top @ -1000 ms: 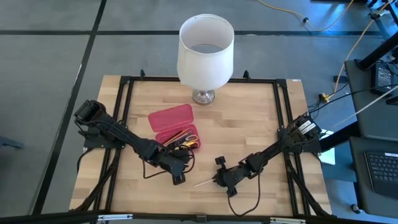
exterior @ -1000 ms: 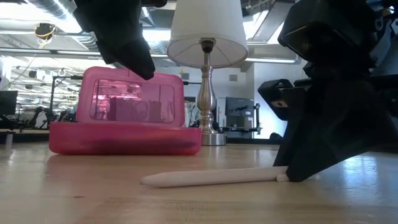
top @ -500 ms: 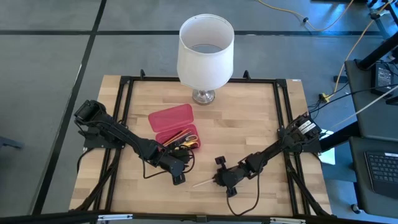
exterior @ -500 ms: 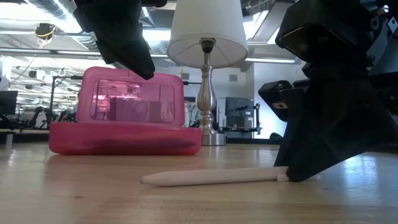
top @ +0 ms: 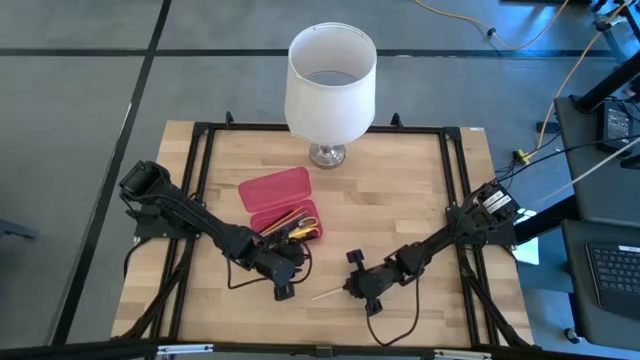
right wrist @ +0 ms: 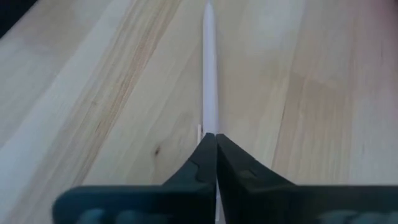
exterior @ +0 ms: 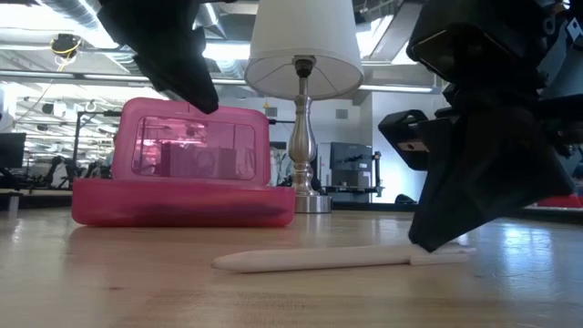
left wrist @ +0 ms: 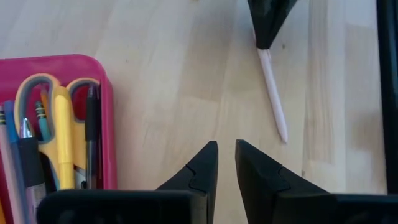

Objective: Pick & place school supplies into a supply box
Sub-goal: Put the light pink pen into the red supply box

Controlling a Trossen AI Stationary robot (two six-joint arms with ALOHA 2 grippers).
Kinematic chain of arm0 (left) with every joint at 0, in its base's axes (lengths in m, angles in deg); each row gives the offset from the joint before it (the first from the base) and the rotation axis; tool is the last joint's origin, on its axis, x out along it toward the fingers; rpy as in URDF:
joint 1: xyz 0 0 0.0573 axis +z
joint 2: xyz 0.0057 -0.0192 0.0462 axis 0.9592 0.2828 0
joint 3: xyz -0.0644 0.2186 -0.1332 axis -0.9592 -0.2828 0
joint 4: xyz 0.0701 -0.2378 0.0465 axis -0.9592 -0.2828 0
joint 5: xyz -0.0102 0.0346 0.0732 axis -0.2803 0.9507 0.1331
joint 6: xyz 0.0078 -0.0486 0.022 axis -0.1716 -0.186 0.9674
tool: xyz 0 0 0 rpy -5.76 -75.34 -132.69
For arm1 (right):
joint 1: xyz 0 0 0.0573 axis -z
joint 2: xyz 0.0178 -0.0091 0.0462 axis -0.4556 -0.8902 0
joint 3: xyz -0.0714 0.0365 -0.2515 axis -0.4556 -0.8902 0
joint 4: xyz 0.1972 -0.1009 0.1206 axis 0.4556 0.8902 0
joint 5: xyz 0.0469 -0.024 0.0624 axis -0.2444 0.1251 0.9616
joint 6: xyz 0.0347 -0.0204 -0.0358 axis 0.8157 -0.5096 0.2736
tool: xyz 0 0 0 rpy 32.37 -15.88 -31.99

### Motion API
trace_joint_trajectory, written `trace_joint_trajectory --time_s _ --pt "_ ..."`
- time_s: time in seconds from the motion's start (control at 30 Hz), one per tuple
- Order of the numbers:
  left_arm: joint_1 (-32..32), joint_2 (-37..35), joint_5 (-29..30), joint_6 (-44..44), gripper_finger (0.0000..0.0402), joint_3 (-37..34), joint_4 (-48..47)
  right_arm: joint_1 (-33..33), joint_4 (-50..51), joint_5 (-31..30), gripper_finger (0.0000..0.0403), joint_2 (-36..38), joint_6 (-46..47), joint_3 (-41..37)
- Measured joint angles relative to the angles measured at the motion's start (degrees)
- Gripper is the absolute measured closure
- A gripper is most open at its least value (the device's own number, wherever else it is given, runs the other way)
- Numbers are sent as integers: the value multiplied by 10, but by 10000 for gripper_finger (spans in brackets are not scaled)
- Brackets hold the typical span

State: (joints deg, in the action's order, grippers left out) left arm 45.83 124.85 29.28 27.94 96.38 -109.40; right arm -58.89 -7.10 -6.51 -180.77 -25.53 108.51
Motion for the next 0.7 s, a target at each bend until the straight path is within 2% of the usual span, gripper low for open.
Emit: trace_joint_trajectory --time_s 0.13,0.27,0.47,0.7 --pt "0 0 -1 -1 354 0 2 0 6 6 400 2 2 1" --pt "-1 0 -1 -1 355 0 10 0 10 8 385 2 2 1" --pt "-4 22 -24 22 351 0 87 0 14 8 374 2 2 1" --pt "-16 74 -49 76 342 0 181 0 29 8 397 4 33 2"
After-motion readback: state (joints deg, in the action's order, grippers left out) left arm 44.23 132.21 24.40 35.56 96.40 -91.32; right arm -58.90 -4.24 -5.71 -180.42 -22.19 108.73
